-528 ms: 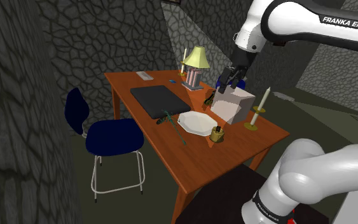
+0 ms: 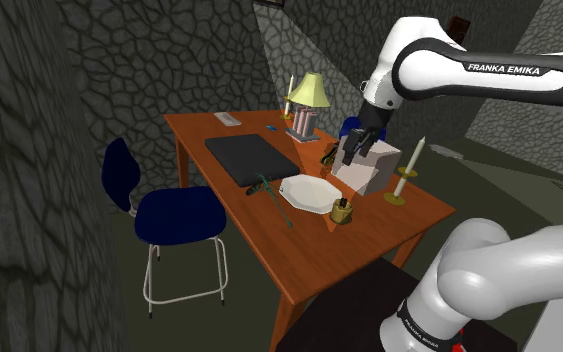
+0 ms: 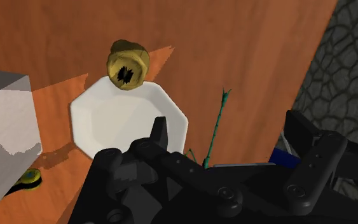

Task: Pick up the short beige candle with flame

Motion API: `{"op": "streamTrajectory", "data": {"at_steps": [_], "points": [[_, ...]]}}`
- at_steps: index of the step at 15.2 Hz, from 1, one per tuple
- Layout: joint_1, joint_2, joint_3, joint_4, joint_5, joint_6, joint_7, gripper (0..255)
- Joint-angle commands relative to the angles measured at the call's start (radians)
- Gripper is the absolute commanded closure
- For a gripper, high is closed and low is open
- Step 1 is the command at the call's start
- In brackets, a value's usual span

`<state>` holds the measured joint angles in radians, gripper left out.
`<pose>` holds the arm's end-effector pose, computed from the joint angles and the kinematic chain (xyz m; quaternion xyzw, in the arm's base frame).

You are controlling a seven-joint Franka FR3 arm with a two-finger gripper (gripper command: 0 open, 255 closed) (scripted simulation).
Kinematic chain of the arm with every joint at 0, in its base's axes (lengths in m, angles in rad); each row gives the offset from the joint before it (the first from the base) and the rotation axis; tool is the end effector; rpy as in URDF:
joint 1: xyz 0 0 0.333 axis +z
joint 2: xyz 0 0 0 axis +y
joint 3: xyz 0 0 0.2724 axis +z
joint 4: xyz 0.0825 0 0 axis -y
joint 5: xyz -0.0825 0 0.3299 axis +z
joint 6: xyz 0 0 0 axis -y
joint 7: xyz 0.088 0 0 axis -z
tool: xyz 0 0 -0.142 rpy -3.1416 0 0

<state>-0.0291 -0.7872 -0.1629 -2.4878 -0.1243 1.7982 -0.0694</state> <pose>0.2978 -0.0762 0.4862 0.9985 -0.0289 0.0453 0.0085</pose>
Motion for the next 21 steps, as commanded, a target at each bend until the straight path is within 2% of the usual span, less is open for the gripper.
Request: {"op": "streamTrajectory", "data": {"at_steps": [1,7,13,17,20,21], "points": [[-0.009,0.023,-0.036,-0.038,-0.02,0.052,-0.037,0],[-0.033,0.127,-0.143,-0.123,-0.075,0.212,-0.141,0],[-0.044,0.293,-0.256,-0.161,-0.111,0.388,-0.252,0],[-0.037,0.437,-0.334,-0.16,-0.106,0.51,-0.339,0],[-0.023,0.562,-0.392,-0.146,-0.072,0.602,-0.421,0],[-0.023,0.568,-0.394,-0.145,-0.069,0.605,-0.425,0]]}}
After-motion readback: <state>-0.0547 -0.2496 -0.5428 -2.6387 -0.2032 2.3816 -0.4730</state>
